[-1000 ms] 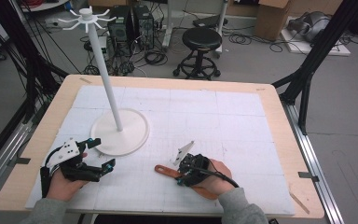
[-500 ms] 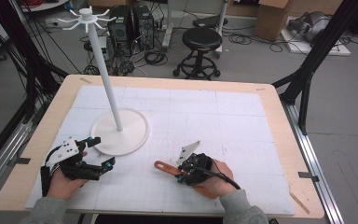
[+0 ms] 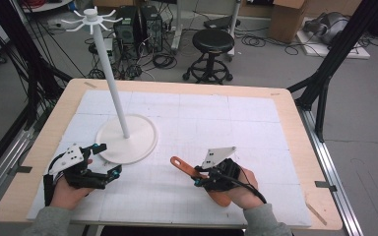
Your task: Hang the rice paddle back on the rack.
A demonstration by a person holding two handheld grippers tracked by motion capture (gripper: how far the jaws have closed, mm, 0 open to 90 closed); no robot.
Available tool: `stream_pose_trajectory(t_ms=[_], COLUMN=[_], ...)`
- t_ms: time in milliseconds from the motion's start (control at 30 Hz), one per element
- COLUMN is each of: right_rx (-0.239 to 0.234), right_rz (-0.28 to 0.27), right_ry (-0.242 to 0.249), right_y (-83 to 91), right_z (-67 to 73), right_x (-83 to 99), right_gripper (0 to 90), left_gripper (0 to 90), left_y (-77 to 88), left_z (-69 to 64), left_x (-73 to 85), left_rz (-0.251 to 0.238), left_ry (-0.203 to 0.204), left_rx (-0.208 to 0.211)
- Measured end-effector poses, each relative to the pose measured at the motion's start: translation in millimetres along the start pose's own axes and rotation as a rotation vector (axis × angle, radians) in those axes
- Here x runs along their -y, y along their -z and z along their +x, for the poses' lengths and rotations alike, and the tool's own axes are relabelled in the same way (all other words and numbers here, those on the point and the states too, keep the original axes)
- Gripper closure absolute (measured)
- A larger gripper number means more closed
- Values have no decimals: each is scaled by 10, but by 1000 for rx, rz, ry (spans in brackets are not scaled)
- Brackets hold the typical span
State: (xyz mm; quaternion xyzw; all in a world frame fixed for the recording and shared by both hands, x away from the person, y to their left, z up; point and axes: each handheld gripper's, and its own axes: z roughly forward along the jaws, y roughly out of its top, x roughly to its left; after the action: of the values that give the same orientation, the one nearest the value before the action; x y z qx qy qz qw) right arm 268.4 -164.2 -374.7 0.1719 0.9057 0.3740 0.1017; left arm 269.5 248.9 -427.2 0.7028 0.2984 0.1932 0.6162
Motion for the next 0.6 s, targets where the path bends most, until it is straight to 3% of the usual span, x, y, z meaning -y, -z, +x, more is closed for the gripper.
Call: stream_pose_trajectory(t_ms=[600], right_rx=[-15], right_rz=[-181], right_ry=[-16], right_y=[317], right_z=[-75], right_x=[11], right_gripper=[645], left_gripper=[18], left_y=[10], left_z=[4], left_x=[-4], left_rz=[-5], left_ry=[7], left_rx=[1])
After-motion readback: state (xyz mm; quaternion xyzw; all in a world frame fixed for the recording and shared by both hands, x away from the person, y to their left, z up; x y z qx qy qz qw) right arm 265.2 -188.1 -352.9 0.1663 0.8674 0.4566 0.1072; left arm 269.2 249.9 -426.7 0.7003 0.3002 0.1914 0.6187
